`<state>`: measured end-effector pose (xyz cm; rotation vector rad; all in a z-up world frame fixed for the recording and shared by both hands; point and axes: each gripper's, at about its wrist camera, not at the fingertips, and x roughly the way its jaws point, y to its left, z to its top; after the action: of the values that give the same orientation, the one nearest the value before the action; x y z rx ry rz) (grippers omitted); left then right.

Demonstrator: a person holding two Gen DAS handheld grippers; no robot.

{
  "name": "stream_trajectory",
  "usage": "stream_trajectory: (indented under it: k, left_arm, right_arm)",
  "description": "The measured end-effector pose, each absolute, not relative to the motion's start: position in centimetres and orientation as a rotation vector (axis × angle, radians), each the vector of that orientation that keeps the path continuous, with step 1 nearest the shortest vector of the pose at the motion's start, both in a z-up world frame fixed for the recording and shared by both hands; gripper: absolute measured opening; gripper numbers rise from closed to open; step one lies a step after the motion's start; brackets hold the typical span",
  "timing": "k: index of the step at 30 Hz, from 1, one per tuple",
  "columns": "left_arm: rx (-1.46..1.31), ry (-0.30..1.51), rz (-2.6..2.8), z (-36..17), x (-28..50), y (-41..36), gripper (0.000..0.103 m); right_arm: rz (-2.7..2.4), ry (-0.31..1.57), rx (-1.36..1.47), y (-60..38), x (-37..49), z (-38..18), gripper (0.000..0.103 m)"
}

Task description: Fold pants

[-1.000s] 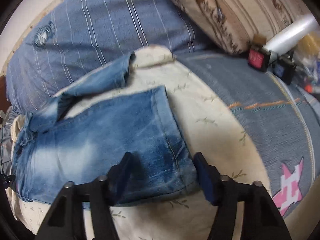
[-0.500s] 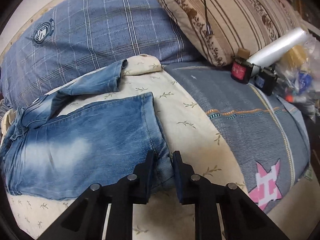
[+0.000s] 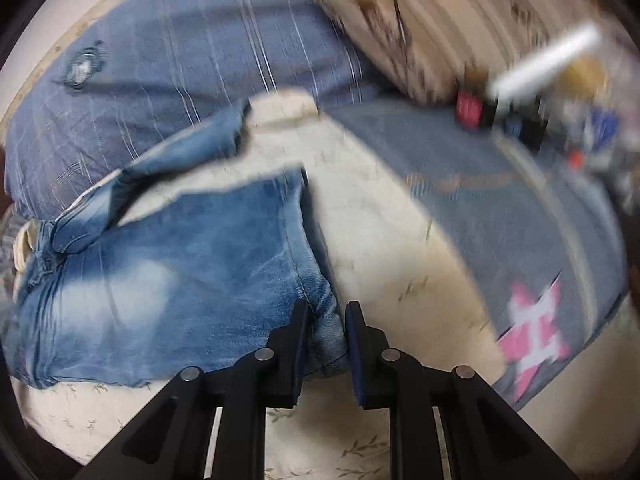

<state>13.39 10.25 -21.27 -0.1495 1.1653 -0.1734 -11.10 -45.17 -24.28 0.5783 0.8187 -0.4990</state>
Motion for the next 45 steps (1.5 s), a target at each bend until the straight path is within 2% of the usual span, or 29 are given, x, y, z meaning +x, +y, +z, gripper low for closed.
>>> stream_trajectory:
  k: [2, 3, 5, 6, 7, 10, 11, 13, 19, 30, 32, 34, 39, 40, 43, 45]
  left_arm:
    - [-0.115, 1.158, -0.167, -20.2, 13.3, 10.2, 0.01]
    - [-0.096, 1.141, -0.168, -19.3, 13.1, 10.3, 0.014]
    - [-0.064, 1.103, -0.165, -17.7, 12.8, 10.6, 0.028]
    - [-0.051, 1.082, -0.162, -16.8, 12.6, 10.8, 0.042]
    - [-0.036, 1.053, -0.157, -15.9, 12.8, 10.7, 0.055]
    - [0.002, 0.982, -0.144, -13.6, 13.8, 9.8, 0.068]
    - [0.009, 0.967, -0.157, -13.2, 14.4, 9.3, 0.068]
    - [0.017, 0.956, -0.177, -12.3, 15.9, 8.2, 0.068]
    - [-0.006, 0.96, -0.198, -12.0, 24.1, 4.0, 0.068]
    - [-0.13, 1.124, -0.186, -17.6, 38.4, -2.5, 0.068]
    - [-0.121, 1.134, -0.192, -18.6, 39.8, -3.5, 0.061]
    - [-0.104, 1.153, -0.212, -19.6, 41.0, -4.7, 0.04]
    - [-0.028, 1.134, -0.222, -20.8, 42.0, -6.7, 0.027]
    - [-0.023, 1.133, -0.222, -20.9, 42.1, -6.9, 0.025]
    - [-0.035, 1.128, -0.225, -20.9, 42.1, -6.7, 0.02]
    - [-0.045, 1.102, -0.226, -20.0, 41.7, -6.4, 0.018]
  right_arm:
    - [-0.471, 0.787, 0.634, -46.0, -11.7, -23.8, 0.021]
    - [-0.46, 0.768, 0.643, -46.4, -11.9, -23.3, 0.022]
    - [-0.454, 0.714, 0.651, -47.2, -12.6, -22.0, 0.029]
    - [-0.47, 0.679, 0.644, -47.7, -13.0, -21.1, 0.031]
    - [-0.479, 0.645, 0.642, -48.1, -13.3, -20.3, 0.037]
    - [-0.488, 0.514, 0.673, -49.4, -13.9, -18.0, 0.08]
    - [-0.488, 0.476, 0.674, -49.5, -13.8, -17.4, 0.081]
    - [-0.474, 0.461, 0.656, -49.7, -12.3, -16.4, 0.081]
    - [-0.41, 0.571, 0.598, -49.7, -3.7, -15.3, 0.08]
    - [-0.331, 0.673, 0.507, -51.6, 10.7, -15.2, 0.08]
    - [-0.34, 0.683, 0.483, -52.2, 13.0, -15.2, 0.08]
    - [-0.348, 0.704, 0.473, -53.1, 15.3, -15.6, 0.08]
    - [-0.36, 0.81, 0.49, -55.2, 20.7, -18.7, 0.079]
    - [-0.359, 0.838, 0.499, -55.3, 21.7, -19.6, 0.076]
    - [-0.35, 0.937, 0.462, -54.4, 24.1, -21.8, 0.032]
    - [-0.37, 0.927, 0.382, -52.9, 24.2, -21.2, 0.023]
